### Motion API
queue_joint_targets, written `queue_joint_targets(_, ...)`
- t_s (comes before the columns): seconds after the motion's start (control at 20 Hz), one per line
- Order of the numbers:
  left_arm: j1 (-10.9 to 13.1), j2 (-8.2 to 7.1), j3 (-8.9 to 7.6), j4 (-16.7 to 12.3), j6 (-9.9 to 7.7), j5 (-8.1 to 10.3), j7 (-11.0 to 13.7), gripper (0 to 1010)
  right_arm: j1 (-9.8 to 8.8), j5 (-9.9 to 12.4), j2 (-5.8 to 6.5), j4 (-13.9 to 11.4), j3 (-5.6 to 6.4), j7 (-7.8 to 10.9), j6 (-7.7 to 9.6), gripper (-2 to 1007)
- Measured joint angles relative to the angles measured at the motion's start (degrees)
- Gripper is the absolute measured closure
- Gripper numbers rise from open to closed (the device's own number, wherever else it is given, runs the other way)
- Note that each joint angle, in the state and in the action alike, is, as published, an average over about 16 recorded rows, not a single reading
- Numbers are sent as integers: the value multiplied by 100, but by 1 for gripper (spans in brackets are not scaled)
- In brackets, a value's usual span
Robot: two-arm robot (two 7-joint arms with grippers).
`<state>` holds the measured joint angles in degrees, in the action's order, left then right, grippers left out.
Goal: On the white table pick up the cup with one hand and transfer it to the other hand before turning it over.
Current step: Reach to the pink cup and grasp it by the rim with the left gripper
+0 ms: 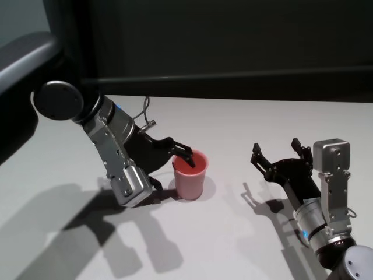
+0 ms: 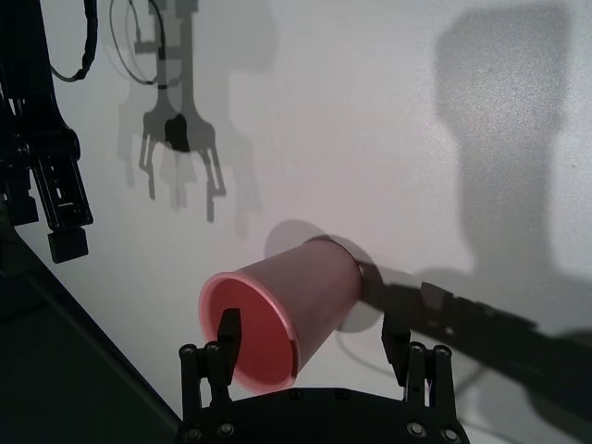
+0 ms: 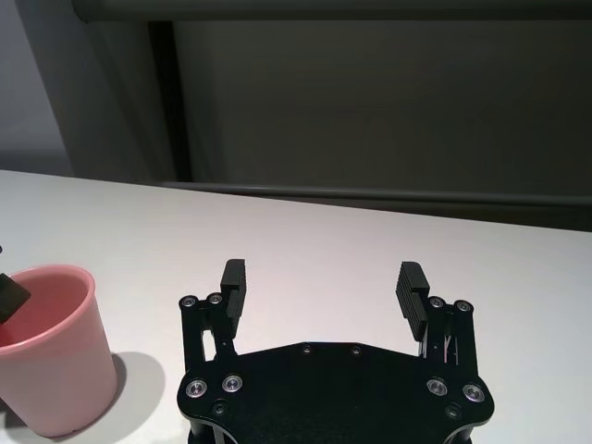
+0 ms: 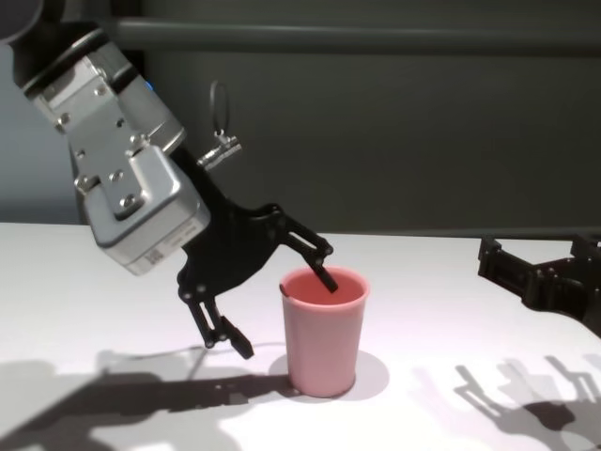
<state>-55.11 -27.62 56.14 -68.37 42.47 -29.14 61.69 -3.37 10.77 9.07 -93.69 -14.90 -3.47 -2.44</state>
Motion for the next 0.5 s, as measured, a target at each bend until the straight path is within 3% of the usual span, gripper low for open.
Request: queue_joint_targets(0.5,26,63,112,124,-25,110,-127,9,0,0,0,0,0,0,0,5)
